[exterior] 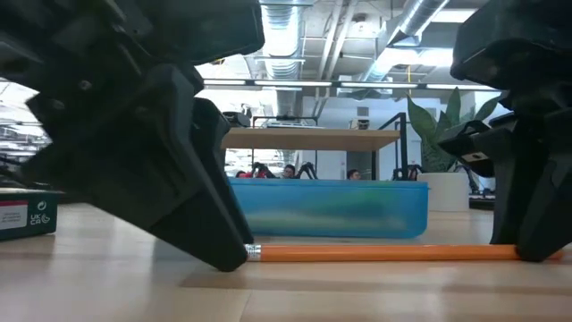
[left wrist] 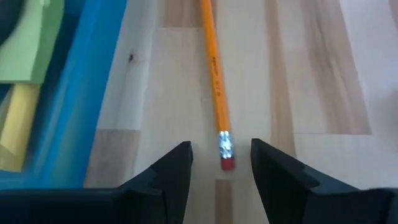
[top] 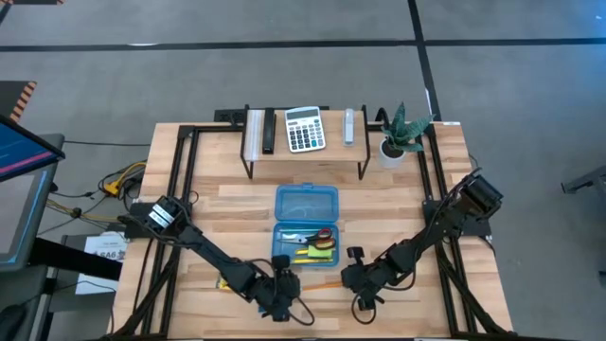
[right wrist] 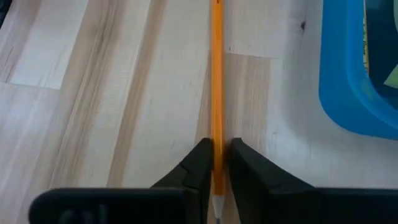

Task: Pack school essentials
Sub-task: Put the orange pencil into the blue supply box

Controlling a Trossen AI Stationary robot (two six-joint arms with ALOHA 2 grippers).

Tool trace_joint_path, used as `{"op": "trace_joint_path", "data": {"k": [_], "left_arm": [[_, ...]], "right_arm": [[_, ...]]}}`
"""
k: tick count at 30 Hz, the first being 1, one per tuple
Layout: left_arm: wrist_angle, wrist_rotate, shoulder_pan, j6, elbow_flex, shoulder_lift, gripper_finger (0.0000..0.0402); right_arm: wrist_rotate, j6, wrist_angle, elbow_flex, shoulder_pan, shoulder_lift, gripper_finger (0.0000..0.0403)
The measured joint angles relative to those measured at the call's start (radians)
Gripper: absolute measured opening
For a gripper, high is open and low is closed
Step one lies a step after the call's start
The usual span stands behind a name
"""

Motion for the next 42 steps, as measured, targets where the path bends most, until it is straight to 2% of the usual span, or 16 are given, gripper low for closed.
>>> {"op": "trace_joint_path", "data": {"k": [11,20,28,37,42], "left_arm": [[-0.013,-0.020,0.012,-0.002,0.000,0.000,0.0099],[-0.020,-0.019,0.012,-0.004,0.000,-0.001,0.0009],[-0.024,-0.016,0.012,-0.017,0.003,-0.002,0.0002],[-0.161,0.000,0.013,0.014,0.091,0.004,0.0000],[-0.238,-0.017,0.011,0.017,0.142,0.004,0.0000]], "right_arm": [[-0.001,-0.001,0.030,-0.001,-0.012,0.001,0.0065],[-0.008,-0.005,0.043,-0.002,-0.030,-0.001,0.0065],[-0.010,-0.002,0.045,0.016,-0.033,-0.001,0.0062],[-0.022,-0.010,-0.057,0.088,-0.034,0.003,0.0012],[-0.022,-0.014,-0.112,0.128,-0.034,0.003,0.0004]]}}
